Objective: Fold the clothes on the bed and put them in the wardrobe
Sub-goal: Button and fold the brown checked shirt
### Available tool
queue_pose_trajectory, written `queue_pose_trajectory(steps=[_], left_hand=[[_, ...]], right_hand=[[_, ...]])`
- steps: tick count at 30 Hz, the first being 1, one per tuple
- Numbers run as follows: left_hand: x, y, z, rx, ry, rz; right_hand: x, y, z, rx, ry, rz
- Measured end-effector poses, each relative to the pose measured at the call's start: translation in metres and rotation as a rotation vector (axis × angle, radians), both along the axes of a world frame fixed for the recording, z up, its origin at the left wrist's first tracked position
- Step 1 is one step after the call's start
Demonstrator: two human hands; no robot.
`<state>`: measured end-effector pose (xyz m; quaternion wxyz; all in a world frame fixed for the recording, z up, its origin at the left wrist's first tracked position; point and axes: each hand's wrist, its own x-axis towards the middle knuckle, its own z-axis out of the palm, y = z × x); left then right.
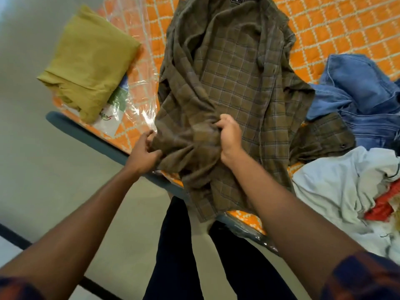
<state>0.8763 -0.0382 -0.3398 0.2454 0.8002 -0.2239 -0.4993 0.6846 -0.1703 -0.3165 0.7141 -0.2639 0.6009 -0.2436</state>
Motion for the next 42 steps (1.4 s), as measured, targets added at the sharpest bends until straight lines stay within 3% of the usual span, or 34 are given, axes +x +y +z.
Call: queue_pose_trajectory(steps=[2,4,7,9,11,13,16,19,20,22,25,28,32,35,38,40,42], left_hand=[[-0.003,-0.002,-0.003,0.007,0.029,0.062],[-0.004,-0.006,-0.004,0.015,-0.063,0.177],[-0.012,-0.001,-0.007,0.049,-0.307,-0.005],[-0.036,0.004,-0.001,0.029,-0.443,-0.238],[-0.060,0.009,0.007,-0.118,-0.540,-0.317],[-0.081,0.012,0.014,-0.334,-0.436,-0.326],[-0.104,-0.001,0.027,-0.395,0.029,-0.292],[-0.105,-0.023,0.035,-0.359,0.295,0.016],[-0.099,-0.027,0.031,-0.347,0.250,0.155],[-0.077,-0.031,0.016,-0.243,-0.056,0.297],[-0.052,-0.038,-0.009,0.057,-0.365,0.099],[-0.054,-0.054,-0.019,0.154,-0.390,-0.082],[-0.076,-0.072,-0.023,0.102,-0.283,0.059],[-0.090,-0.068,-0.020,0.054,-0.280,-0.074],[-0.081,-0.052,-0.014,-0.090,-0.120,-0.079],[-0.053,-0.044,0.000,-0.211,-0.182,0.044],[-0.015,-0.041,0.022,-0.328,-0.360,0.193]], right_hand=[[-0.005,-0.017,0.008,0.133,-0.158,-0.130],[-0.010,-0.030,0.019,0.173,-0.240,-0.080],[-0.019,-0.039,0.030,0.274,-0.299,0.084],[-0.026,-0.043,0.027,0.281,-0.228,0.206],[-0.030,-0.041,0.021,0.172,0.015,0.459],[-0.030,-0.030,0.016,0.060,0.288,0.753],[-0.023,-0.012,0.012,0.035,0.412,0.959],[-0.027,-0.014,0.010,-0.029,0.519,0.835],[-0.032,-0.019,0.011,-0.121,0.556,0.737],[-0.044,-0.030,0.013,-0.348,0.611,0.518],[-0.060,-0.045,0.021,-0.503,0.536,0.335],[-0.068,-0.049,0.028,-0.576,0.551,0.461],[-0.065,-0.043,0.031,-0.609,0.655,0.671],[-0.055,-0.034,0.036,-0.625,0.747,0.765],[-0.047,-0.024,0.040,-0.620,0.815,0.840],[-0.041,-0.019,0.046,-0.564,0.904,0.900],[-0.037,-0.009,0.059,-0.535,0.992,0.971]])
